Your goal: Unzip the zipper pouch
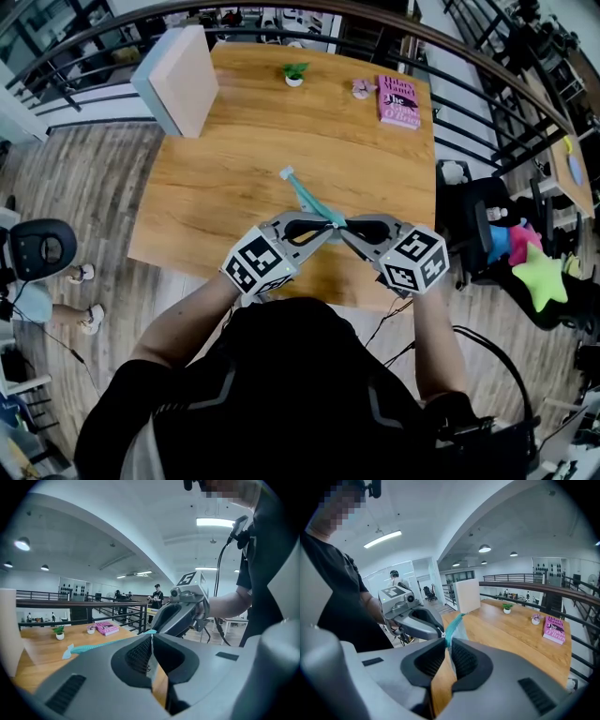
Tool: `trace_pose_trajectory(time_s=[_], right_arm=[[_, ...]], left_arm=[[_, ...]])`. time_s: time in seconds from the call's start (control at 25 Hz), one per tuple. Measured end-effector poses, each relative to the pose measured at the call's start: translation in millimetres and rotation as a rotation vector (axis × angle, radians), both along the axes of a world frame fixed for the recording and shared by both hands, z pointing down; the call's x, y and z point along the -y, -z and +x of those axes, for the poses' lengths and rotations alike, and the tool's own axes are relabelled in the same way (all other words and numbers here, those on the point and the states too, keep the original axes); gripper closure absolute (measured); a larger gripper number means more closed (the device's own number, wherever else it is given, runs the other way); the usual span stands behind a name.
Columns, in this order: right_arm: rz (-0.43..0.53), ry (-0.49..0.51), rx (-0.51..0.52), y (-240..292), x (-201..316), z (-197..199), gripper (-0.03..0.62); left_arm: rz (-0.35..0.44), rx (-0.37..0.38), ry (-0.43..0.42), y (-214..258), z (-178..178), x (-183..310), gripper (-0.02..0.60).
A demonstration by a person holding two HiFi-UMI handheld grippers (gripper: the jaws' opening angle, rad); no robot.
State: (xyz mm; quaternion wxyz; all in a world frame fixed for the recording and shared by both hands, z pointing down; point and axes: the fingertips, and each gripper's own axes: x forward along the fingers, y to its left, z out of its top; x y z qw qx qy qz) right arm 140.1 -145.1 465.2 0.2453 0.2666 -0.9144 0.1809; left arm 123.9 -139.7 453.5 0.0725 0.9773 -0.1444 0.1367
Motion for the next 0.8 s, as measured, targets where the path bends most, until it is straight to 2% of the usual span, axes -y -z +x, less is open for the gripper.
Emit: trace_pose_trajectory(time_s=[0.28,0.8], right_arm=[[0.026,-0.004,-0.018,0.3,0.6,-4.4,0.543],[-0.03,0.017,-0.092,-16.7,-6.2,-9.3,0.548]], left_arm=[[-0.055,0.003,0.051,1.2,-5.0,5.2,0.549],[-0.178,0.033,0.053,-17.6,-9.0,4.1,0.551]])
